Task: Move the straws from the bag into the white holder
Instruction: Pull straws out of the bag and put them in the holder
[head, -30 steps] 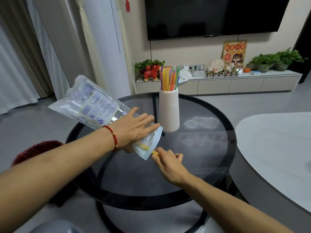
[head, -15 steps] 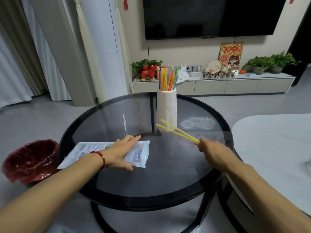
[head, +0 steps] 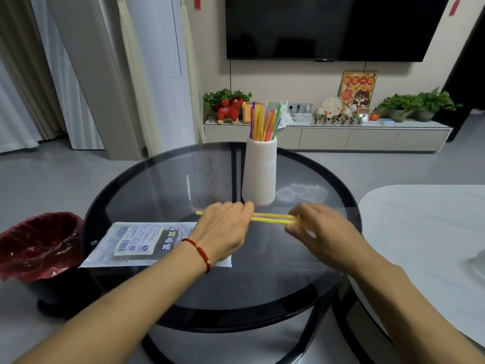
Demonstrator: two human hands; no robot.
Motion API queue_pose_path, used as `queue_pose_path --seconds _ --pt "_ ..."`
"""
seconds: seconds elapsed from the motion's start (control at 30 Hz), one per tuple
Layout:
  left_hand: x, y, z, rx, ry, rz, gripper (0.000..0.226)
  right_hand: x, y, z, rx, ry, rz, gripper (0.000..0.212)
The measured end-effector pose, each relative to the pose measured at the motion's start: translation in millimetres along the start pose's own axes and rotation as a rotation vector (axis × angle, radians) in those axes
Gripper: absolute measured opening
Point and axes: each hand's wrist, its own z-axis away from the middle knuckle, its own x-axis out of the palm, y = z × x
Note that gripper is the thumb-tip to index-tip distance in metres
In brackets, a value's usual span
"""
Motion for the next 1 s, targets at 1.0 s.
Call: queue_pose_path --seconds 1.0 --pt "17 -27 22 -0.679 0.028 1.159 0.019 30 -21 -64 0.120 0.229 -0.394 0.009"
